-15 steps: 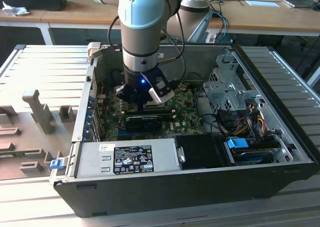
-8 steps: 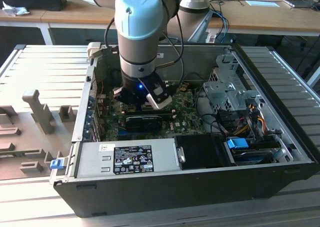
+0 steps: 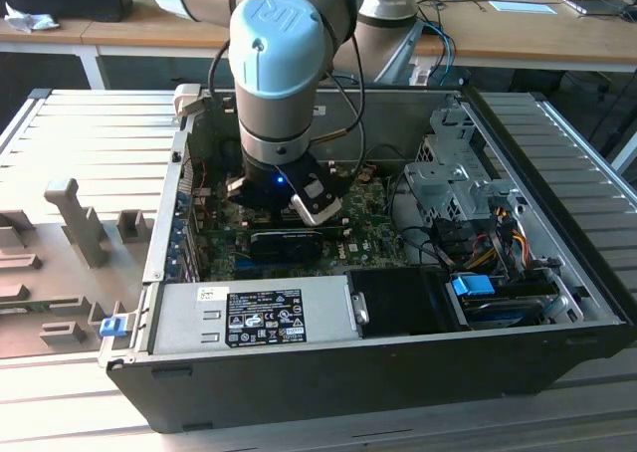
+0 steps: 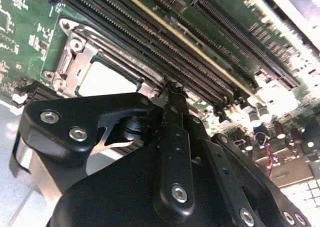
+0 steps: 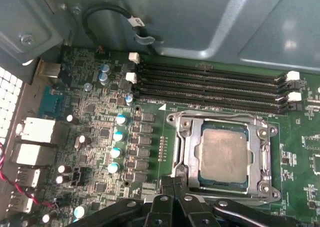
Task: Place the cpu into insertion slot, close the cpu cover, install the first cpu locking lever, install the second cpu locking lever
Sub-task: 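Install the second cpu locking lever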
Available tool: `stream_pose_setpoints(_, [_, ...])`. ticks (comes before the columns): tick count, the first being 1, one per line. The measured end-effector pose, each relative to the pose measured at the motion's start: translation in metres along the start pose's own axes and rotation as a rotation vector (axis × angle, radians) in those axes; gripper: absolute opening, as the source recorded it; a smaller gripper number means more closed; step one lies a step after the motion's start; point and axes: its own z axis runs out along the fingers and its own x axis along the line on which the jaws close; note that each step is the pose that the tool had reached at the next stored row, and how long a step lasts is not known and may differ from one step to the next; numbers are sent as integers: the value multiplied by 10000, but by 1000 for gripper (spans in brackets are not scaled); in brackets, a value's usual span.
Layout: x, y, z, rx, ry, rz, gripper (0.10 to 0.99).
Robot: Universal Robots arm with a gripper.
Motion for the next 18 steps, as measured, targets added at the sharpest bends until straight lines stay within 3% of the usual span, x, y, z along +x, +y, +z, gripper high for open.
stream_pose_setpoints(4, [4, -11, 35, -8, 0, -1, 106])
stream_pose_setpoints(14, [-7, 122, -413, -5, 0, -2, 106])
stream_pose_setpoints(18, [-8, 129, -433, -6, -1, -1, 106])
